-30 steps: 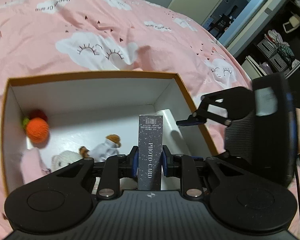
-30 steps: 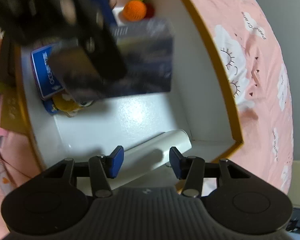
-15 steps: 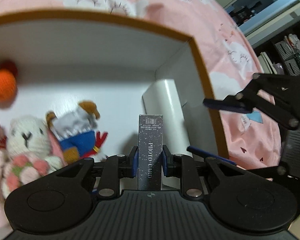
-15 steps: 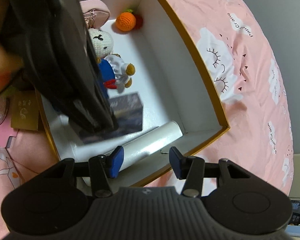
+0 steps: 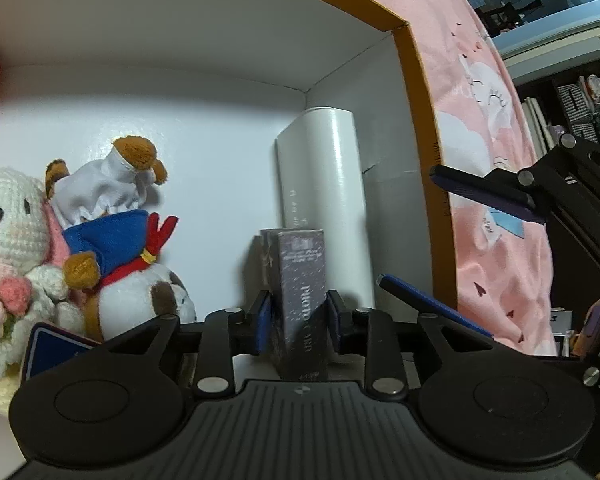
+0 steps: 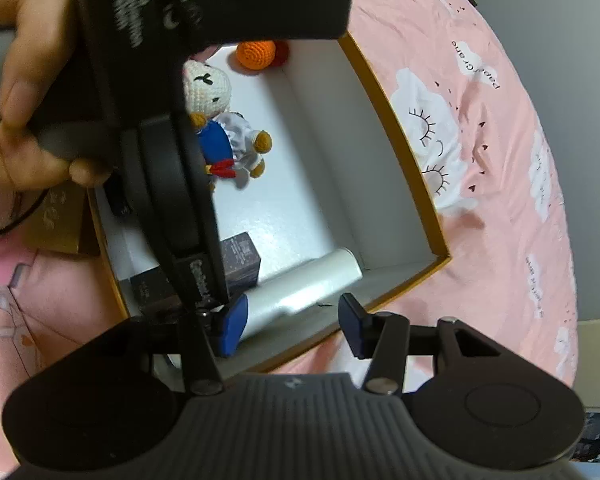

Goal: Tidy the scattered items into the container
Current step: 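Lower the PHOTO CARD box beside the tube and open the left tool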

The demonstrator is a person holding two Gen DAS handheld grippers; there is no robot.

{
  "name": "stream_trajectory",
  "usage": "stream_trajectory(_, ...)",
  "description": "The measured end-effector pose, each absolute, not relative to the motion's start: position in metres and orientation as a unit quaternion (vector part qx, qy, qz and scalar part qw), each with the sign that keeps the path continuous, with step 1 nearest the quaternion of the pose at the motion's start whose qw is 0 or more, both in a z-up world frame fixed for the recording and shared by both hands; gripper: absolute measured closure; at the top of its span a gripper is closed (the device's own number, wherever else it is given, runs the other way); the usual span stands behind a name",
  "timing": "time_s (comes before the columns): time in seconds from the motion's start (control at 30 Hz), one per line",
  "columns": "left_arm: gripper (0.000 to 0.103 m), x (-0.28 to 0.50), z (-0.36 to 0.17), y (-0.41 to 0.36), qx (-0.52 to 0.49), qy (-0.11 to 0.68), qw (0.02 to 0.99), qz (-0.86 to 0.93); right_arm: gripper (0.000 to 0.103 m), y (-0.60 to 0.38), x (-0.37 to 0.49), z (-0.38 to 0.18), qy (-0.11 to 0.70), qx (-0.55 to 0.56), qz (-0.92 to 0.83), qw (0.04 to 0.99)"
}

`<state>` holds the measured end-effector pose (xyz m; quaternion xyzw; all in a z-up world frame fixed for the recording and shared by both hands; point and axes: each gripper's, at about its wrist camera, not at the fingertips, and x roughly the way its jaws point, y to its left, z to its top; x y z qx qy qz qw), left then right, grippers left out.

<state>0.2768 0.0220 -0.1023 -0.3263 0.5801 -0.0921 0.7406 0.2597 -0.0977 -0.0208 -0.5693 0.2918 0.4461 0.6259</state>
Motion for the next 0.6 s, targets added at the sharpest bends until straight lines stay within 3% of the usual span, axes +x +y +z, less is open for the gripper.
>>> stream_trajectory(0.6,0.068,0.280,-0.113,0.022,-0.336,0.576,0.734,-0.132,0.050,-0.106,0.261,-0.020,0.301,-0.571,0.438,0.626)
